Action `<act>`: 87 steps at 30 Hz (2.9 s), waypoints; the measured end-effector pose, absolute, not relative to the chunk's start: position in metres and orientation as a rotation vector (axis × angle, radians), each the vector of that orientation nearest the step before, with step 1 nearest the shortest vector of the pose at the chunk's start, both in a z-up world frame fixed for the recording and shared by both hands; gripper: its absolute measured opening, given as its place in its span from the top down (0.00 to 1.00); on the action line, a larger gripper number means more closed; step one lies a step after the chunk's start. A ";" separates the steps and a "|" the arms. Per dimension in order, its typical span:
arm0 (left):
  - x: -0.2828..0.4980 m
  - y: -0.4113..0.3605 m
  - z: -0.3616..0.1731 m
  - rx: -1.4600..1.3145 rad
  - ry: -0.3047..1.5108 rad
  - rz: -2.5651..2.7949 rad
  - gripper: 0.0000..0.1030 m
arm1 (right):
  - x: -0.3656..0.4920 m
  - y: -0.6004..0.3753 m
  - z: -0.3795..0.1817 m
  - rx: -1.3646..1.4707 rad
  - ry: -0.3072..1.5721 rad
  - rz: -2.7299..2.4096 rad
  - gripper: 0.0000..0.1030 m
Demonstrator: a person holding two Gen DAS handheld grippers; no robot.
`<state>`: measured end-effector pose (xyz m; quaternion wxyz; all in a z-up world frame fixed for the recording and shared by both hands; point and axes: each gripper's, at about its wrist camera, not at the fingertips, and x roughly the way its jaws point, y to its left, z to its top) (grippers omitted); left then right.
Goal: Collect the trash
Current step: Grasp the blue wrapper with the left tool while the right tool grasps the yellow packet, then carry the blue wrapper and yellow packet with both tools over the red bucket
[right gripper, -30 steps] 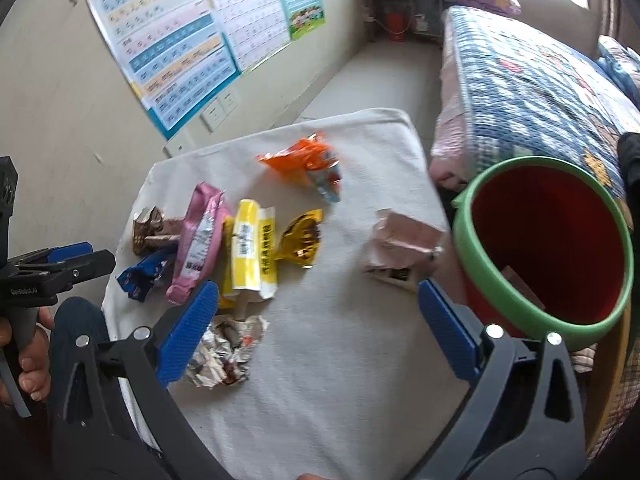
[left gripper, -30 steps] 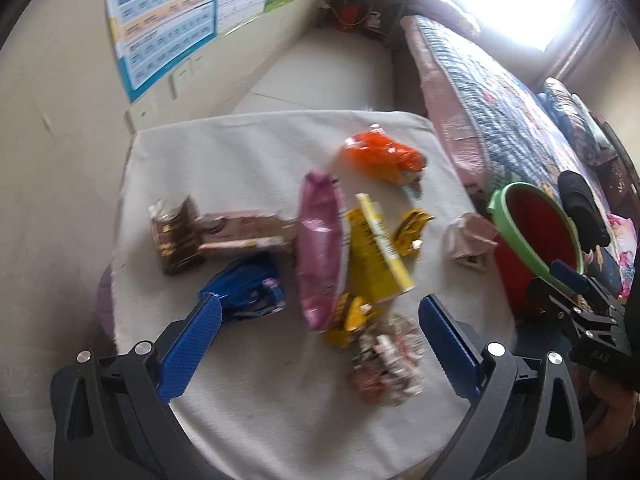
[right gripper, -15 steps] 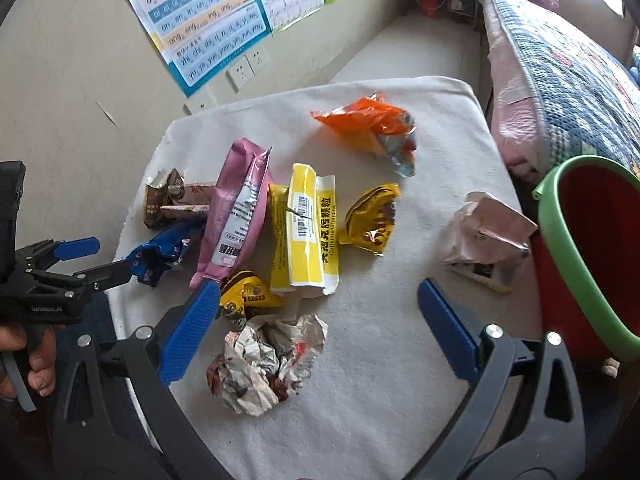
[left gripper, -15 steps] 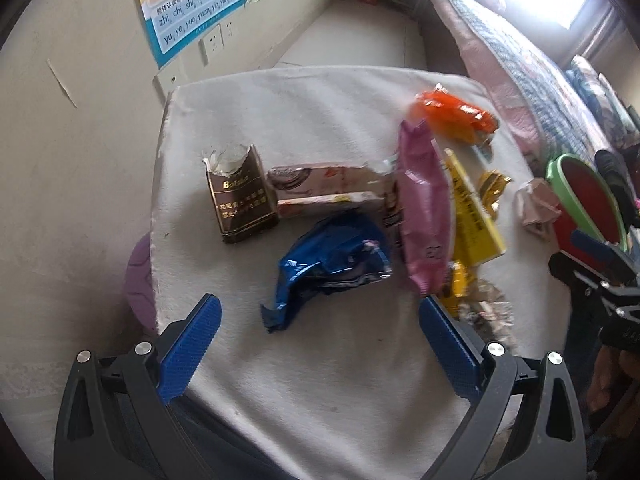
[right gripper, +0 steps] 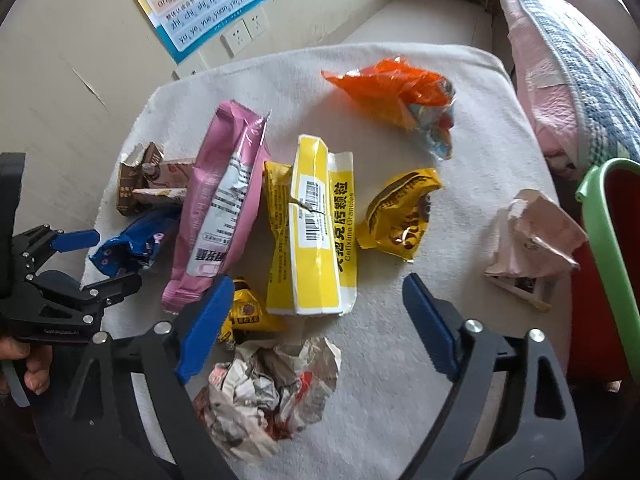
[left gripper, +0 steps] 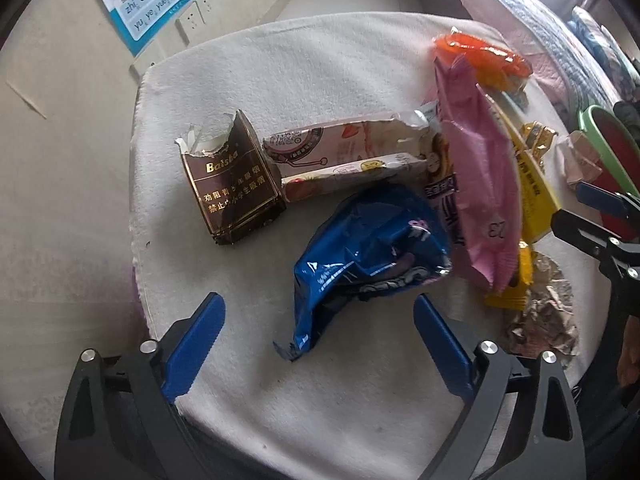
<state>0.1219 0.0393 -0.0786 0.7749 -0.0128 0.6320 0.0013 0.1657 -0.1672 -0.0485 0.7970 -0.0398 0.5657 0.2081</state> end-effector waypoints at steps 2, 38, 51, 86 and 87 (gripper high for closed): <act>0.125 0.039 -0.082 -0.017 1.379 0.001 0.19 | 0.168 -0.165 -0.055 -0.082 1.231 0.446 0.27; 0.100 0.046 -0.050 -0.212 1.311 -0.033 0.84 | 0.154 -0.166 -0.023 -0.085 1.145 0.492 0.69; 0.096 0.036 -0.007 -0.195 1.209 -0.017 0.84 | 0.139 -0.185 0.009 -0.055 1.070 0.486 0.69; 0.147 -0.103 0.045 -0.075 1.124 -0.195 0.84 | 0.143 -0.332 0.049 0.112 0.953 0.284 0.69; 0.149 -0.108 0.045 -0.068 1.124 -0.202 0.84 | 0.143 -0.339 0.050 0.118 0.949 0.272 0.69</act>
